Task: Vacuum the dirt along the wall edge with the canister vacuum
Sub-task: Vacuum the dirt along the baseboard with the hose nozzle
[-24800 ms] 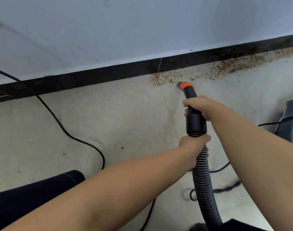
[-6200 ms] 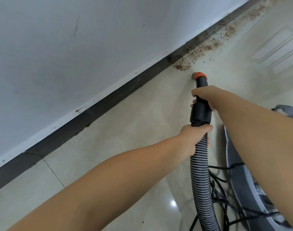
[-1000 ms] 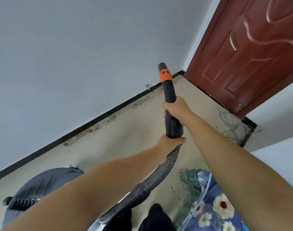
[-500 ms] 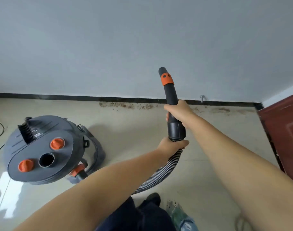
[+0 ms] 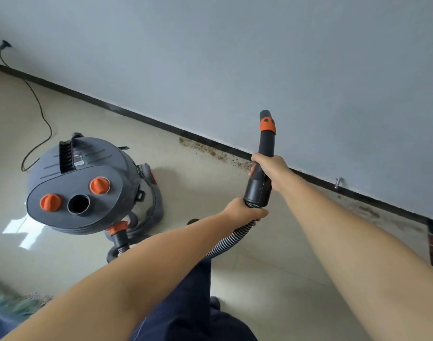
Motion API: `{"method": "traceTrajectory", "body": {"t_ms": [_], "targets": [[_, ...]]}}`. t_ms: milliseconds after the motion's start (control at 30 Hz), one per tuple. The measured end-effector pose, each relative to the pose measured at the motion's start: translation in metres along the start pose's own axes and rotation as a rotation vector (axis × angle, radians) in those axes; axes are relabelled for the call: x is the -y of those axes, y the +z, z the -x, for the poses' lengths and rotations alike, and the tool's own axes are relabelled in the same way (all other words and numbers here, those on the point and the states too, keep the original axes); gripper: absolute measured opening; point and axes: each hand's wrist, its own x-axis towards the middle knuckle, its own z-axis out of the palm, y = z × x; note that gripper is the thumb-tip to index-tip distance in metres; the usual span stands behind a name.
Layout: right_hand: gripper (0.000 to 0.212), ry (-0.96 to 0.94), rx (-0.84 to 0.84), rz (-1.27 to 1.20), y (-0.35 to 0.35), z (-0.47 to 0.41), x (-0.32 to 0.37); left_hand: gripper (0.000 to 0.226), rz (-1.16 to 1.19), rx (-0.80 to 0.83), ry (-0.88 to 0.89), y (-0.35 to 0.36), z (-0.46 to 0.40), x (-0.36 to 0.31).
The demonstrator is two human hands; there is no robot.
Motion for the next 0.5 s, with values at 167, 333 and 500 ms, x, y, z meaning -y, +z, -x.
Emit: {"method": "traceTrajectory", "body": {"t_ms": [167,333,500], "targets": [[0.015,0.034,0.04,0.043,0.025,-0.064,0.038,0.017,0.06,-0.046,-0.061,-0.035,-0.048,-0.027],[0.014,0.11,0.087,0.055,0.057,-0.129,0.039,0.035,0.085,-0.102,-0.1,-0.066,-0.1,-0.024],[0.017,0.241,0.148,0.067,0.088,-0.218,-0.004,0.056,0.118,-0.146,-0.156,-0.082,-0.173,0.021]]}}
